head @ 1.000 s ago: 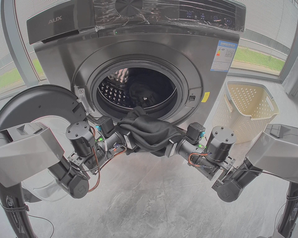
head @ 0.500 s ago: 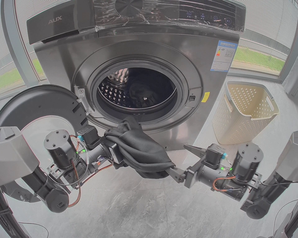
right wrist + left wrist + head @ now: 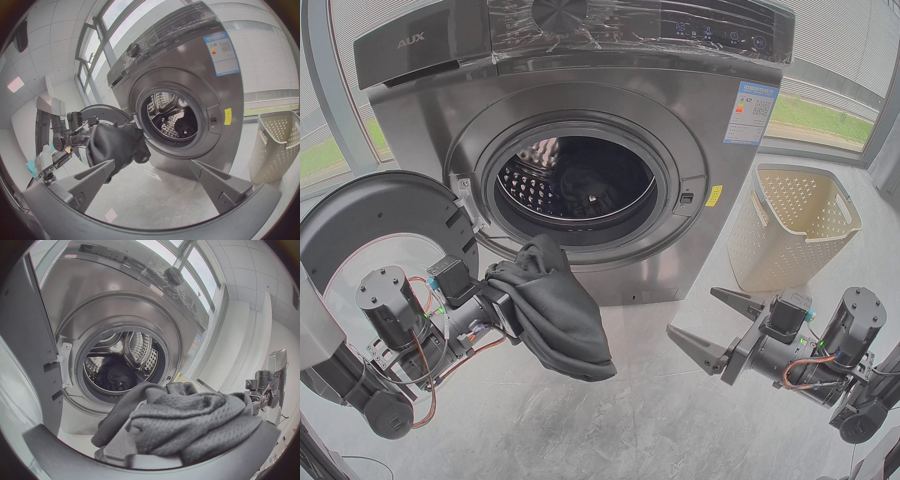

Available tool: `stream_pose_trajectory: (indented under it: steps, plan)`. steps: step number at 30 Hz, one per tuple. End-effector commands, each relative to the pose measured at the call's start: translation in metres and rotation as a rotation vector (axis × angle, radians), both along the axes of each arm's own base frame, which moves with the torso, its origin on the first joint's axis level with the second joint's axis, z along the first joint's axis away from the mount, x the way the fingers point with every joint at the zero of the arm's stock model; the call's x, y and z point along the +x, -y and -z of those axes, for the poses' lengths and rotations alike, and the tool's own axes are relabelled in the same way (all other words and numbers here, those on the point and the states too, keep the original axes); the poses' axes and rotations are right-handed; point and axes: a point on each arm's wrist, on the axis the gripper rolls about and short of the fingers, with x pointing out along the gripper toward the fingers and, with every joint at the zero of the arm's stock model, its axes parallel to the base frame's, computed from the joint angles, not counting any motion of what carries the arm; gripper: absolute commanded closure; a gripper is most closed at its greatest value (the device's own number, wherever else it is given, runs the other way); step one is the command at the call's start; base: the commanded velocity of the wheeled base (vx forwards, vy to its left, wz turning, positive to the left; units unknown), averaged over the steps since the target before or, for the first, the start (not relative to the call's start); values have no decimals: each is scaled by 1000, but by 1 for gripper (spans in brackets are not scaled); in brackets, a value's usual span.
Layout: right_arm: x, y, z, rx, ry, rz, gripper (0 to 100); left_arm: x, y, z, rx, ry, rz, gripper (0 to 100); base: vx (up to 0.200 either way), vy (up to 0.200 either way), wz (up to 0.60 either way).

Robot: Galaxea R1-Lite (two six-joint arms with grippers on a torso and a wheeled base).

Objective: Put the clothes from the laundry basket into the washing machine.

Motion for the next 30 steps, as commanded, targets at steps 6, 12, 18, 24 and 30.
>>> stream_pose_trajectory:
  steps: [6,12,18,24,30]
  plan:
    - [16,13,-10,31,35,89,0,-11,-9,-15,-25,45,-6,100,0,0,0]
    - [19,15,-10,36,36,104,0,-17,-12,-12,-10,32,-9,100,0,0,0]
    - [29,26,-10,34,36,164,0,-17,-15,-10,-2,24,-22,100,0,0,0]
    - [31,29,-9,33,32,178,0,-20,-17,-4,13,1,-26,100,0,0,0]
    - [31,29,-8,32,29,176,0,-20,-18,-4,12,0,-25,100,0,0,0]
